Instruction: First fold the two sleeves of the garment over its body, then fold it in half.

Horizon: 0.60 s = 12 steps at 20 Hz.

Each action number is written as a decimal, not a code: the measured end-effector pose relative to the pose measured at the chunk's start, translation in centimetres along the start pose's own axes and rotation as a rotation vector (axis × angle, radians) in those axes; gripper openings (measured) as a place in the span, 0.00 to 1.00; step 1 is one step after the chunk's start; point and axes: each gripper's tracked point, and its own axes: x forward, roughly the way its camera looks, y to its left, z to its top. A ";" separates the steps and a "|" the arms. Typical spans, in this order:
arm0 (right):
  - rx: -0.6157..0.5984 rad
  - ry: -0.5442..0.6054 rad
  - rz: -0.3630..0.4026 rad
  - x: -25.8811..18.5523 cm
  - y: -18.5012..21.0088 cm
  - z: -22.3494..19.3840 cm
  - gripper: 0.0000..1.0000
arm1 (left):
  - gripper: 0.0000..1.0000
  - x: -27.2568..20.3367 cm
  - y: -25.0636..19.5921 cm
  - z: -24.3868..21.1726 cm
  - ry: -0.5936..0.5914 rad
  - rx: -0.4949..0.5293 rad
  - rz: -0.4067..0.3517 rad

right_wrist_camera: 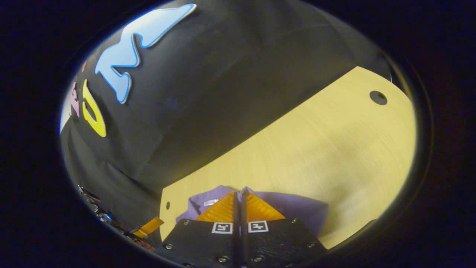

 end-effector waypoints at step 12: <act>-0.174 0.019 -0.137 0.2 -1.9 -1.6 0.18 | 0.06 1.0 3.5 -1.2 0.012 0.037 0.127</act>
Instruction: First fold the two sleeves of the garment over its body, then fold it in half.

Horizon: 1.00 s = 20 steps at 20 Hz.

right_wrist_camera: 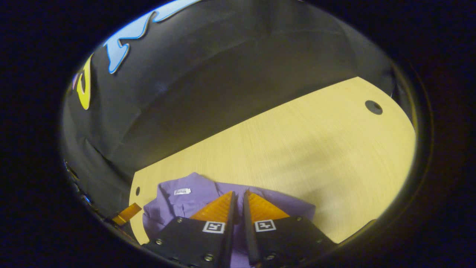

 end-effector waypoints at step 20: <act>-0.398 -0.515 -0.156 -25.4 8.4 1.1 0.54 | 0.95 -24.2 -2.0 9.3 -0.398 0.187 -0.096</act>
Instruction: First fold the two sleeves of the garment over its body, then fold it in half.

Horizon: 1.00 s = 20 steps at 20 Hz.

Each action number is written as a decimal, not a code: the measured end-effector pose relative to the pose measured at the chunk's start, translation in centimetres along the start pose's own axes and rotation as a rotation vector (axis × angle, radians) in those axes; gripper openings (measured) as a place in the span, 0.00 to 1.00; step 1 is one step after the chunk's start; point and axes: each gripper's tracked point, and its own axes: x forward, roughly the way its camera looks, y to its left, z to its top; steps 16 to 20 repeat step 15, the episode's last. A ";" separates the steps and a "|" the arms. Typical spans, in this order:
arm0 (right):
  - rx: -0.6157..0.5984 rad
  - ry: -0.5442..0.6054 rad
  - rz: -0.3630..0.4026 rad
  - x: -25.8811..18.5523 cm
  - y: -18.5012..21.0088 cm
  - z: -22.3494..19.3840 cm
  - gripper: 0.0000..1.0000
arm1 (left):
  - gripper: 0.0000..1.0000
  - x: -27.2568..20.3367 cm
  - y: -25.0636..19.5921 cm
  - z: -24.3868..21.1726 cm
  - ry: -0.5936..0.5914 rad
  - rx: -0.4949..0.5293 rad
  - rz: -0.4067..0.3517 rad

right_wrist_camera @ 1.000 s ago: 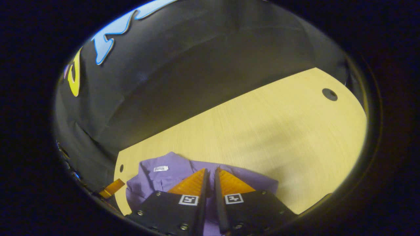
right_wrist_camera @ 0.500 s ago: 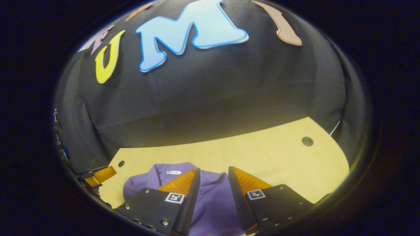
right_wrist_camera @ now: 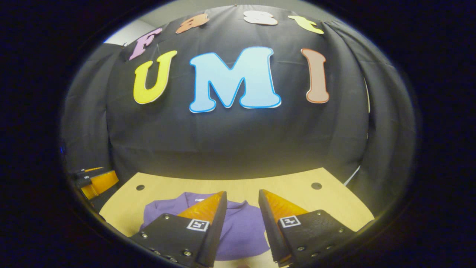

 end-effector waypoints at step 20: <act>-0.096 -0.222 0.012 -13.2 1.0 3.8 0.53 | 0.94 -11.7 -6.2 4.7 -0.163 0.042 -0.034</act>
